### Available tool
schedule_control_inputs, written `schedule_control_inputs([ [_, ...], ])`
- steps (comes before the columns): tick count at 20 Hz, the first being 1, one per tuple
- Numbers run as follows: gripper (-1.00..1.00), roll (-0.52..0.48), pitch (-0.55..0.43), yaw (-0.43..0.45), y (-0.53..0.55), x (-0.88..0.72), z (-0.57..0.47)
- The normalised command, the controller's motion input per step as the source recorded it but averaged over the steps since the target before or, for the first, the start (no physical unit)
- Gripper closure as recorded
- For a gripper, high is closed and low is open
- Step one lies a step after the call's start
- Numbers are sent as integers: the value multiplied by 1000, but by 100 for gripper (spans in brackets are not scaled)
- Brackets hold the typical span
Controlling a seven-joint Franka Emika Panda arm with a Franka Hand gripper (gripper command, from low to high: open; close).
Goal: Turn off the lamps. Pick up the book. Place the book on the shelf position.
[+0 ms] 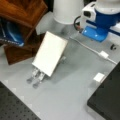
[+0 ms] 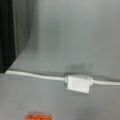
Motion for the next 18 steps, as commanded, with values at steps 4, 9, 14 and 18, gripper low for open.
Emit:
schedule_control_inputs([
  [4, -100, -199, 292, 91, -215, 682, 239],
  [9, -100, -250, 323, 98, -326, 741, 248],
  [14, -100, -422, 336, 118, -217, 682, 199],
  [18, -100, -561, 341, 81, -48, 509, 116],
])
